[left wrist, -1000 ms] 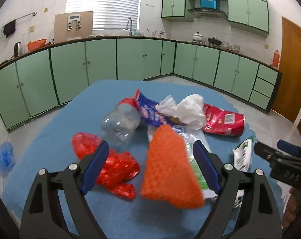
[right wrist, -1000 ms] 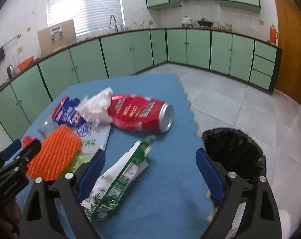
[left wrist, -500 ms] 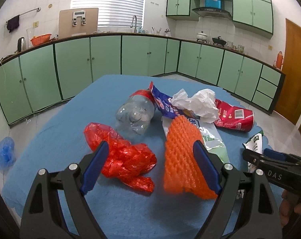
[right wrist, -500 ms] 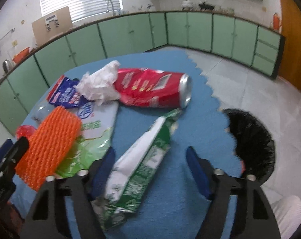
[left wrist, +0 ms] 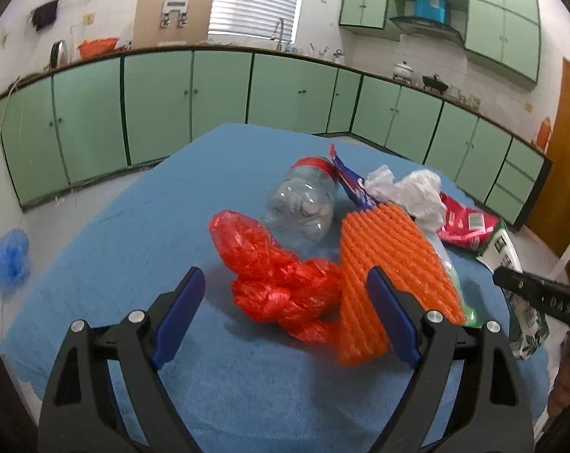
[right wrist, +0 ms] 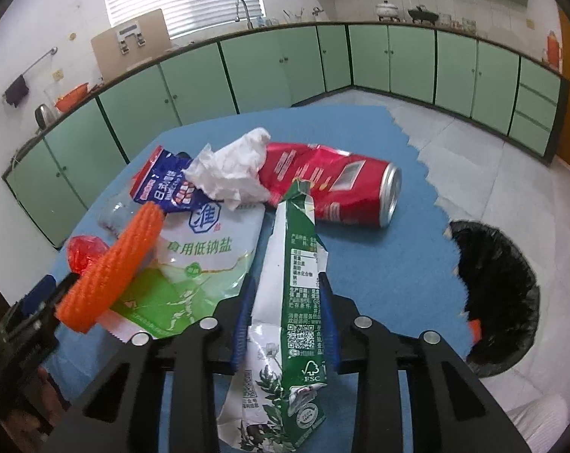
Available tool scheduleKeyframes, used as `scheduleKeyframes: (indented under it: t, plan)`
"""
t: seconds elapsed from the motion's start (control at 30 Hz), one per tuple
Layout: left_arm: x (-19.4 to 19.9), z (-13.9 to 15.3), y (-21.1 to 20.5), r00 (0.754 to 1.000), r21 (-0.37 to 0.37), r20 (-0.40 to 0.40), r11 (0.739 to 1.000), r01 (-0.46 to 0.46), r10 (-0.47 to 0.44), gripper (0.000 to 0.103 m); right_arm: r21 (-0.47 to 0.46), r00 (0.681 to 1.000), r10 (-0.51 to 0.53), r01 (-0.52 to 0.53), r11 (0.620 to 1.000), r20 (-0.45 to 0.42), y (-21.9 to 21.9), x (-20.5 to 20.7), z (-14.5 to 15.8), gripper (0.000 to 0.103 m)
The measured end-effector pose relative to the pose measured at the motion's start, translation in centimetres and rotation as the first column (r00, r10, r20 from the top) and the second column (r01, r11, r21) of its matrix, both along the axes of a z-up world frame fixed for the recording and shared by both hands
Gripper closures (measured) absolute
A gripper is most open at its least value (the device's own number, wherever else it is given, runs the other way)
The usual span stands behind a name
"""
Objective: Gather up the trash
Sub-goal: 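Grasp green-white snack bag with right gripper while left grasps red plastic bag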
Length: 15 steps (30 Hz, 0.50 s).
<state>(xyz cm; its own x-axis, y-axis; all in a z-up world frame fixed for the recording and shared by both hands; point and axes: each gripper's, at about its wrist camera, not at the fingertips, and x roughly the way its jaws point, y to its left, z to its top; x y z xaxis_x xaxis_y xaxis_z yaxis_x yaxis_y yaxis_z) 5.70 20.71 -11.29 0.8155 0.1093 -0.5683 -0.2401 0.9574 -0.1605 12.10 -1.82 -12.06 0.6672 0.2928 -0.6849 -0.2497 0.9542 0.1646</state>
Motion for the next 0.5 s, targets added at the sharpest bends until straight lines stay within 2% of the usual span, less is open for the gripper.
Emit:
scheduleKeyframes:
  t: [0.27, 0.37, 0.43, 0.5]
  plan:
    - [0.2, 1.3, 1.3, 0.999, -0.031, 0.036, 0.999, -0.028, 0.029, 0.018, -0.016, 1.000, 0.013, -0.013, 1.000, 0.013, 0.1, 0.5, 0.4, 0.071]
    - [0.9, 0.9, 1.6, 1.000, -0.027, 0.013, 0.999, -0.025, 0.026, 0.018, -0.018, 1.000, 0.017, -0.017, 1.000, 0.009, 0.2, 0.6, 0.3, 0.071]
    - [1.7, 0.4, 1.7, 1.000, -0.016, -0.007, 1.000, -0.022, 0.022, 0.025, -0.025, 1.000, 0.019, -0.018, 1.000, 0.011, 0.3, 0.5, 0.3, 0.071]
    - [2.3, -0.2, 1.9, 1.000, -0.024, -0.029, 1.000, -0.012, 0.011, 0.037, -0.039, 1.000, 0.019, -0.018, 0.999, 0.018, 0.3, 0.4, 0.3, 0.071]
